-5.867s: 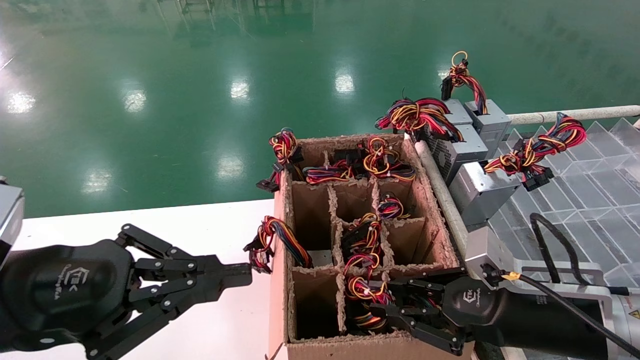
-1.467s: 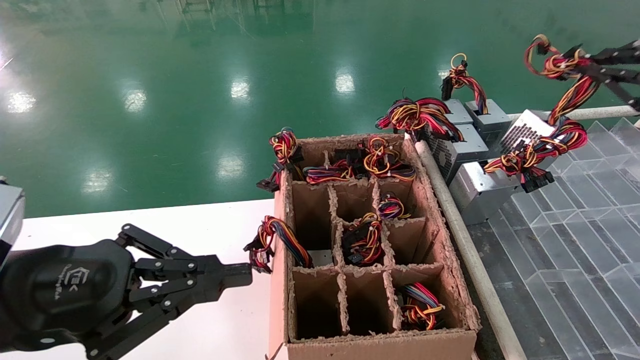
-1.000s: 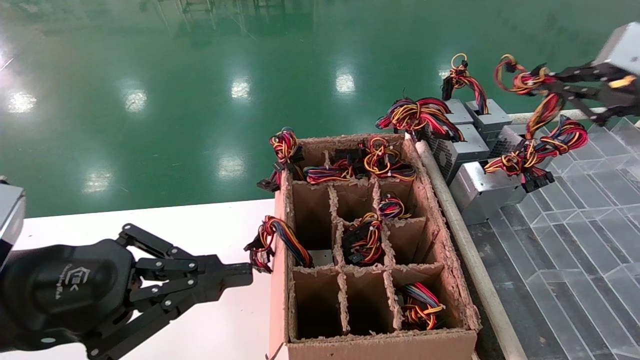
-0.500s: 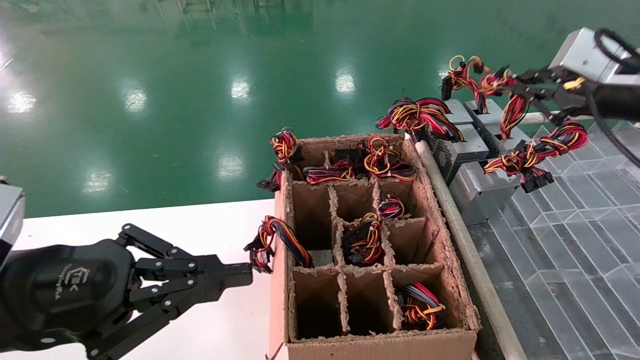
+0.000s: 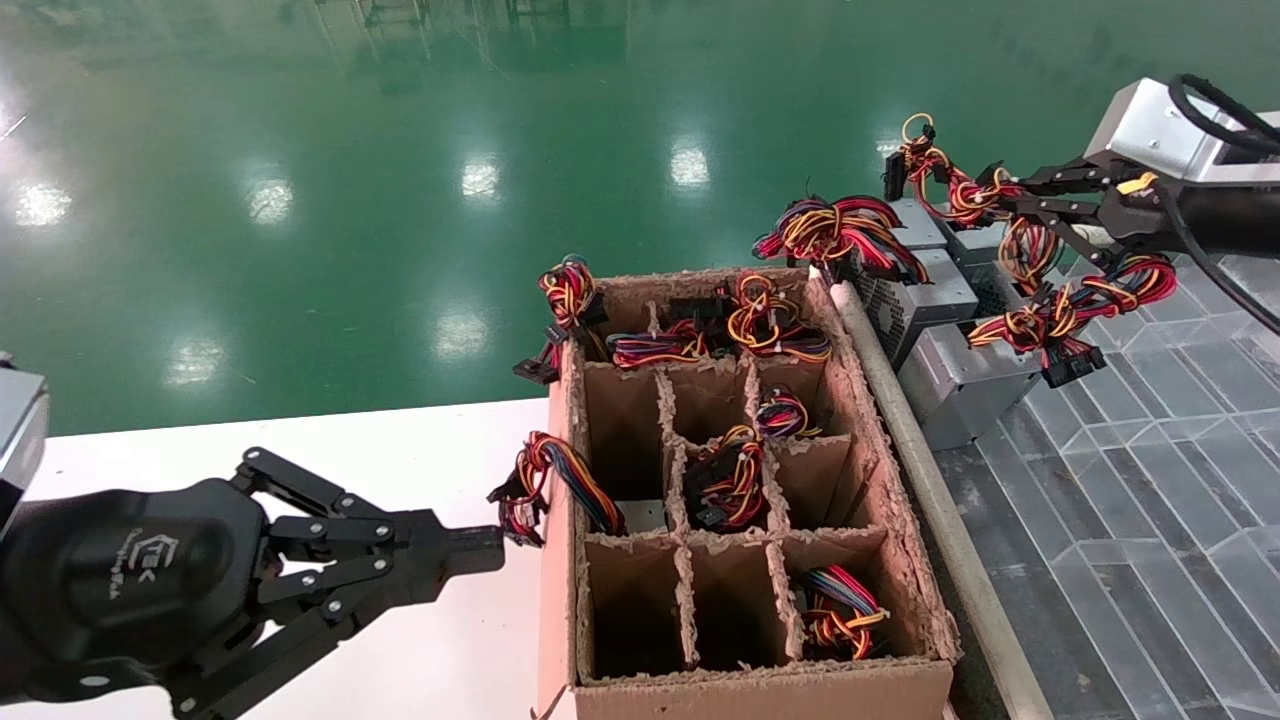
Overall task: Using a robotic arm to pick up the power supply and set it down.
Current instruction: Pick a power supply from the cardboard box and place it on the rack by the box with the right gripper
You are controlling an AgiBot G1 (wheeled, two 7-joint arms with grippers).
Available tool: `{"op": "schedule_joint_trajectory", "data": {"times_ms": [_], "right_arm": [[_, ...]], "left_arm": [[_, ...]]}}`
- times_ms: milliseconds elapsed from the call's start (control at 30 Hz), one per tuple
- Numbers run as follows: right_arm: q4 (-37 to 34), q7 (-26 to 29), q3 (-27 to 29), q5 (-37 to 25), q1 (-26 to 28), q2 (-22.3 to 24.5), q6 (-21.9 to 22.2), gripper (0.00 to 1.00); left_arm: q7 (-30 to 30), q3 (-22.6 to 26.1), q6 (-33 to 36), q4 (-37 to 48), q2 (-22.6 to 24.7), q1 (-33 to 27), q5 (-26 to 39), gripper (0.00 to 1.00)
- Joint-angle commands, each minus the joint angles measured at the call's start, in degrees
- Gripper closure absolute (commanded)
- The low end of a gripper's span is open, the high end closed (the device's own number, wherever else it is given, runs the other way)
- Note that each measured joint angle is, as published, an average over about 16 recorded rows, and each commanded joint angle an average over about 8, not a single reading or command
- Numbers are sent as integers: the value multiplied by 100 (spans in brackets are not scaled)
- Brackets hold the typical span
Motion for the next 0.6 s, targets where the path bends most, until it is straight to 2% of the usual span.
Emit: {"op": "schedule_joint_trajectory", "data": {"times_ms": [33, 600], "right_arm": [[-29, -5, -2, 8, 24, -17, -25, 0], [-10, -171, 105, 236, 83, 24, -164, 0]], "left_arm": [[0, 0, 0, 0, 0, 0, 0, 100], [1, 2, -1, 0, -1, -1, -2, 100]]}}
